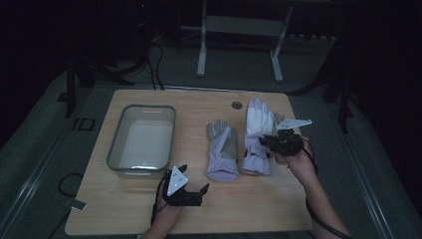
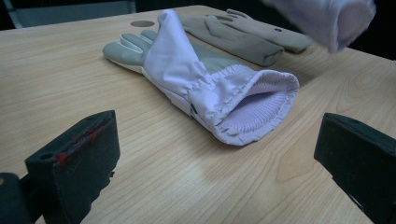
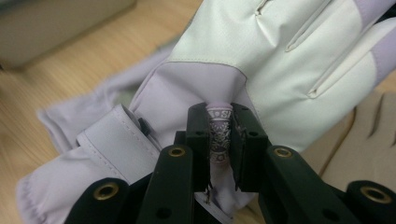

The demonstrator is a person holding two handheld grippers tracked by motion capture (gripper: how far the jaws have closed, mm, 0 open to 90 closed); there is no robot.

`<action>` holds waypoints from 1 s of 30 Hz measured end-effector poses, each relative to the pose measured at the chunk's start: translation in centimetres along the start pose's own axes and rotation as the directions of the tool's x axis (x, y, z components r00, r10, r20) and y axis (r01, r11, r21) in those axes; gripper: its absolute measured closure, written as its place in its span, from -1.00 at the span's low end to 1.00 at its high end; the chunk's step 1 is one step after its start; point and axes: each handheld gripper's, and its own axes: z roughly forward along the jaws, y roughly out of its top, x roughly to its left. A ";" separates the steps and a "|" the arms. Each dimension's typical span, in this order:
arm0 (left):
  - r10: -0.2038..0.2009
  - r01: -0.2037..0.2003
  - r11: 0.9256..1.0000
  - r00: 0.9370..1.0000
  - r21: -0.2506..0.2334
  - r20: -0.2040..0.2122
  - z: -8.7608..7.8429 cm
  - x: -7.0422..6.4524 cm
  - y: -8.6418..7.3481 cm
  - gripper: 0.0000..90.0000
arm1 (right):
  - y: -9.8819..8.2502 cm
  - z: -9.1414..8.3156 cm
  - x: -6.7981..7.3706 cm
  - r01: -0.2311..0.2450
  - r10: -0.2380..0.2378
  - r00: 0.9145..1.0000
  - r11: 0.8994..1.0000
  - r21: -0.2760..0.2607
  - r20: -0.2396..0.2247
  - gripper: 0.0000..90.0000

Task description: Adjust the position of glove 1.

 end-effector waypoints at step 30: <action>-0.003 0.003 1.000 1.000 -0.003 0.004 0.0 0.0 0.0 -0.99 | 3.2 10.0 6.7 -0.021 0.019 1.000 0.982 0.186 0.010 0.76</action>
